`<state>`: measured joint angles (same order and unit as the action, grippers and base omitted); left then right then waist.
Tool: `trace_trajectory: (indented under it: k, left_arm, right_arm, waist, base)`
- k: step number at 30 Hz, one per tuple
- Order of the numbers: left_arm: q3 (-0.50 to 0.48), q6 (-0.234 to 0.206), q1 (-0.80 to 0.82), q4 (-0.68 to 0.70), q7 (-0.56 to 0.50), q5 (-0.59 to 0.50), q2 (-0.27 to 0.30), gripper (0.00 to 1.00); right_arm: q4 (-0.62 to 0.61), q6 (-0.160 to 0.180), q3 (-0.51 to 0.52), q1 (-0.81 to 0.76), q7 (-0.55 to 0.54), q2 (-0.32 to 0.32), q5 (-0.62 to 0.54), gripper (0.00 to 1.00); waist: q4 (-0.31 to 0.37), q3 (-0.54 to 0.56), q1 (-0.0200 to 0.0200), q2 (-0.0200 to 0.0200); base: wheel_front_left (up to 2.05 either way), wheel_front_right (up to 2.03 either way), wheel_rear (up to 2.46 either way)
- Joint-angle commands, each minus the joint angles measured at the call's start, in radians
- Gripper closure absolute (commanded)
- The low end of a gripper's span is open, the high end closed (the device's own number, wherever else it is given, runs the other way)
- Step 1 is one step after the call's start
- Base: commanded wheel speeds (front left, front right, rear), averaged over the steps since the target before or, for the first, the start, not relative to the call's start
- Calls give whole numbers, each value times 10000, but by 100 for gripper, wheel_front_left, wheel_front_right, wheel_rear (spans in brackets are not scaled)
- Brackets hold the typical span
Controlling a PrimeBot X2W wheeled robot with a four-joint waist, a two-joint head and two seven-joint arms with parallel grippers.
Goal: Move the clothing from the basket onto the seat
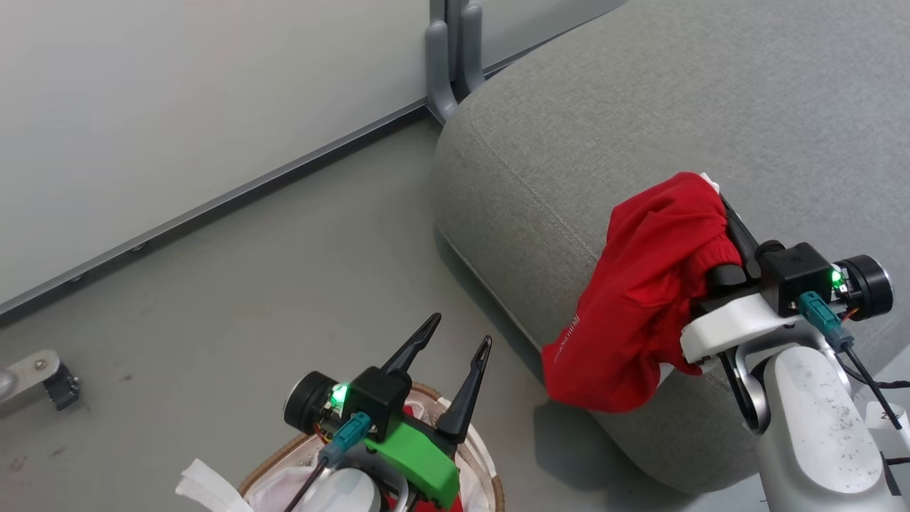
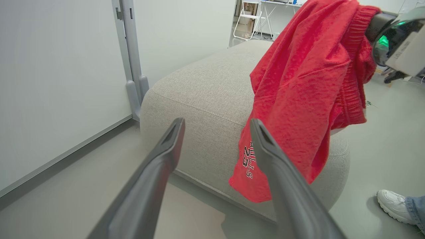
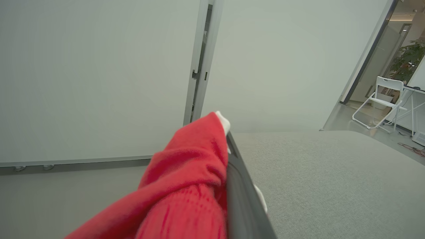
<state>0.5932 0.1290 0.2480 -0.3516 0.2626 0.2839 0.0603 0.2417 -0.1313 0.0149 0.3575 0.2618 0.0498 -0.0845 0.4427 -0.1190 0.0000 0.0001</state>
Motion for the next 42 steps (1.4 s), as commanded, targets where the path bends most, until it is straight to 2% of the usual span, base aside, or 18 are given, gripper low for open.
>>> trace_trajectory:
  k: [1,9,13,19,23,29,35,42]
  left_arm:
    - [23,24,164,21,33,9,133,0]
    - [196,25,280,21,33,-10,232,0]
    - [202,24,427,84,33,-110,342,0]
    - [308,24,935,203,33,-254,626,0]
    - [316,24,1364,323,33,-388,829,0]
    - [455,22,1970,427,33,-628,1105,0]
    - [547,-2,2408,641,33,-811,1107,0]
    - [642,-56,2696,977,24,-1024,1256,0]
  right_arm:
    - [-61,10,37,-84,49,15,83,100]
    - [-148,10,379,110,51,15,12,100]
    - [-276,10,678,680,51,18,-281,100]
    - [-567,10,1471,2359,49,55,-1294,100]
    - [-371,12,2002,3799,49,537,-1617,100]
    - [399,10,2966,6041,49,1608,-2010,100]
    - [979,12,3704,7596,49,2580,-2544,100]
    - [1741,12,4216,8247,37,2954,-2987,100]
  waist:
    - [520,-260,0,-1]
    - [375,-475,0,-1]
    - [145,-835,0,-1]
    - [-377,-1875,0,-1]
    - [-732,-2770,0,-1]
    - [-1242,-4114,0,-1]
    - [-1717,-5148,0,-1]
    - [-2022,-6117,0,-1]
  base:
    - [0,0,0]
    - [0,0,0]
    - [0,0,0]
    - [0,0,0]
    - [0,0,0]
    - [0,0,0]
    - [0,0,0]
    - [0,0,0]
